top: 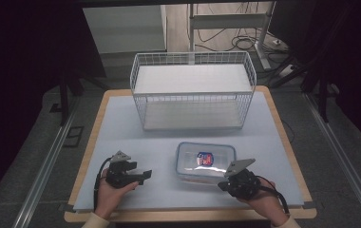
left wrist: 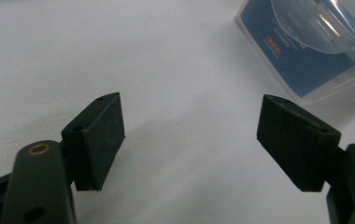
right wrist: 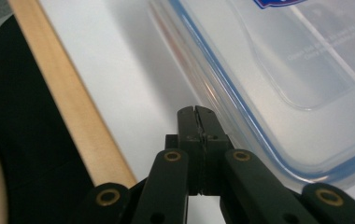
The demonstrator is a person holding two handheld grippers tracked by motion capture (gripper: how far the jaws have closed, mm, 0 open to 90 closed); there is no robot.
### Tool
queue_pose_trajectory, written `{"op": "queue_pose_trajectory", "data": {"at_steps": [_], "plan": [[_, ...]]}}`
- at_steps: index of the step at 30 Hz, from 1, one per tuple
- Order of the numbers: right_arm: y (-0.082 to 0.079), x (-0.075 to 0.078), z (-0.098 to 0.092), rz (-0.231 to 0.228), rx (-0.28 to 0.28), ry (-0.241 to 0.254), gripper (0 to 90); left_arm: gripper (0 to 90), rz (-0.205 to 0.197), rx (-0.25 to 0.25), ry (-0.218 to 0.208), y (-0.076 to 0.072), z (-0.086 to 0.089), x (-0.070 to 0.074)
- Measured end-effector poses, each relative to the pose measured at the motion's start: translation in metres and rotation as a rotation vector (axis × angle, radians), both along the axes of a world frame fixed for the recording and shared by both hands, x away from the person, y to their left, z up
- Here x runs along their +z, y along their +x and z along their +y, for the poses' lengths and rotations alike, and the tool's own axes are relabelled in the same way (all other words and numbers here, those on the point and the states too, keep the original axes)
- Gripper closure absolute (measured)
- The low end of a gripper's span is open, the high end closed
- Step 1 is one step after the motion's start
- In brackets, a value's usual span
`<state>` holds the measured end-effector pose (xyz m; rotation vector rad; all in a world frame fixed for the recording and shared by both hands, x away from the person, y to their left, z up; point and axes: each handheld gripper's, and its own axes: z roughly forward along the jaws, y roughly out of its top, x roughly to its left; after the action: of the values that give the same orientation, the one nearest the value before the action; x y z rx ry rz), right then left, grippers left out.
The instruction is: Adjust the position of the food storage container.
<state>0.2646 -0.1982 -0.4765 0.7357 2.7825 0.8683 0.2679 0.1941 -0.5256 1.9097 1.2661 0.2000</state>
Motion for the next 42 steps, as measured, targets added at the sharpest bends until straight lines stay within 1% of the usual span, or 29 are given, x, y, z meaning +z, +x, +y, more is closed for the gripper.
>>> {"op": "queue_pose_trajectory", "data": {"at_steps": [3, 5, 9, 10, 16, 19, 20, 23, 26, 27, 28, 29, 31, 34, 36, 39, 40, 41, 42], "plan": [[0.005, -0.001, -0.004, -0.005, -0.016, 0.005, 89.5, 22.8, 0.001, -0.002, 0.002, 0.0, 0.0, 0.0], [0.01, -0.003, -0.006, -0.001, -0.023, 0.009, 89.5, 22.8, 0.002, -0.001, -0.004, 0.0, 0.001, 0.0], [0.013, -0.005, -0.008, -0.004, -0.026, 0.009, 89.5, 22.8, 0.0, -0.003, -0.007, 0.0, 0.001, 0.0], [0.013, -0.005, -0.008, 0.006, -0.027, 0.012, 89.5, 22.7, 0.0, -0.005, -0.007, 0.001, 0.001, 0.0], [0.012, -0.003, -0.008, -0.004, -0.029, 0.016, 89.5, 22.7, -0.003, -0.007, -0.013, 0.0, 0.002, 0.0], [0.009, -0.004, -0.009, 0.005, -0.028, 0.017, 89.5, 22.6, -0.009, -0.009, -0.015, 0.0, 0.002, 0.002], [0.007, -0.002, -0.01, 0.006, -0.026, 0.021, 89.5, 22.6, -0.012, -0.008, -0.016, 0.001, 0.002, 0.003], [0.004, 0.009, -0.019, -0.006, -0.031, 0.06, 89.5, 22.5, -0.015, -0.01, -0.017, 0.003, -0.001, 0.005], [0.006, 0.024, -0.033, -0.025, -0.071, 0.114, 89.5, 22.3, -0.013, -0.016, -0.01, 0.003, -0.003, 0.005], [0.01, 0.035, -0.043, -0.04, -0.103, 0.151, 89.4, 22.3, -0.012, -0.017, -0.011, 0.003, -0.003, 0.005], [0.01, 0.035, -0.043, -0.04, -0.103, 0.151, 89.4, 22.3, -0.012, -0.017, -0.011, 0.003, -0.003, 0.005], [0.012, 0.038, -0.047, -0.049, -0.11, 0.161, 89.4, 22.3, -0.013, -0.015, -0.012, 0.003, -0.003, 0.005], [0.021, 0.045, -0.06, -0.067, -0.162, 0.186, 89.4, 22.4, -0.014, -0.012, -0.012, 0.003, -0.003, 0.006], [0.03, 0.042, -0.074, -0.073, -0.23, 0.196, 89.4, 22.4, -0.014, -0.012, -0.01, 0.003, -0.004, 0.006], [0.035, 0.037, -0.082, -0.07, -0.264, 0.188, 89.4, 22.4, -0.013, -0.01, -0.009, 0.003, -0.005, 0.006], [0.041, 0.031, -0.09, -0.057, -0.284, 0.194, 89.3, 22.3, -0.013, -0.005, -0.009, 0.004, -0.005, 0.006], [0.041, 0.031, -0.09, -0.057, -0.284, 0.194, 88.5, 22.3, -0.013, -0.003, -0.01, 0.004, -0.005, 0.006], [0.042, 0.03, -0.09, -0.057, -0.283, 0.196, 85.1, 22.3, -0.012, -0.003, -0.01, 0.004, -0.006, 0.007], [0.042, 0.03, -0.09, -0.056, -0.284, 0.2, 78.2, 22.3, -0.013, -0.003, -0.011, 0.003, -0.006, 0.007]]}}
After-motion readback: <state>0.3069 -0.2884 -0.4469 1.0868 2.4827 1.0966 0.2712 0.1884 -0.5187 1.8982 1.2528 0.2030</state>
